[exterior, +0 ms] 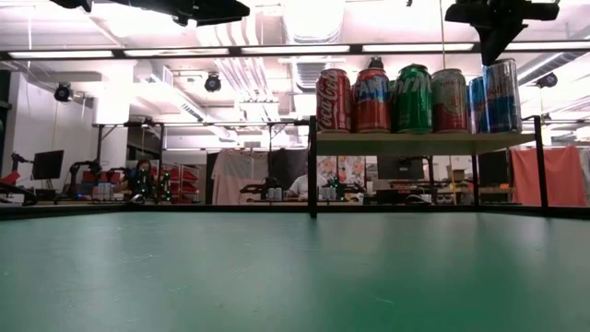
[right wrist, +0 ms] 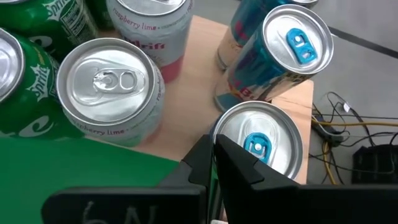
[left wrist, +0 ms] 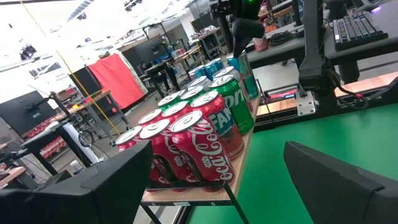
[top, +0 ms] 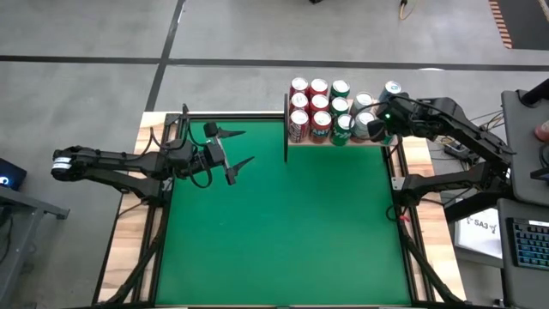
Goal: Place canned beverage on shelf
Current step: Put the blue soda can on the shelf aligned with the other blue soda cans
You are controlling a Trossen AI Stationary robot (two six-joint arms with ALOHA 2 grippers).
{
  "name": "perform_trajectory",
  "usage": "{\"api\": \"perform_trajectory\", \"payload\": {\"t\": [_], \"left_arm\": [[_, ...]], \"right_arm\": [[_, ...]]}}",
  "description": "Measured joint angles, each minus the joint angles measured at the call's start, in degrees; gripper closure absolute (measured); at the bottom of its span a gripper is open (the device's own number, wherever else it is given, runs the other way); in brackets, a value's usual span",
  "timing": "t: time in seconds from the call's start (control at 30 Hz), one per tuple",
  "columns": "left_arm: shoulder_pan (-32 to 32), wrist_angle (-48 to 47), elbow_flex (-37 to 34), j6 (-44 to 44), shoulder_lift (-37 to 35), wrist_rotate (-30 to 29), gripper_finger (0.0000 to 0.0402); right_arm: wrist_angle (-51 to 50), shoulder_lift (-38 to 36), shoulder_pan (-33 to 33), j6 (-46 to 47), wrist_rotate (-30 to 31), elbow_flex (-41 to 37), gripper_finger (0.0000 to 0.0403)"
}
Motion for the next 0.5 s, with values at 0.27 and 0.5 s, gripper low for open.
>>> {"api": "perform_trajectory", "payload": {"t": [0.27,0.5], "left_arm": [[0.0,0.0,0.0,0.14,-0.01,-0.02,0.0054],[0.07,0.0,0.0,0.15,0.0,-0.07,0.0054]], "right_arm": [[-0.15,-1.11,0.0,-0.96,-1.77,0.0,0.039],[-0.55,-1.68,-0.02,-1.0,0.74,-0.09,0.0391]]}}
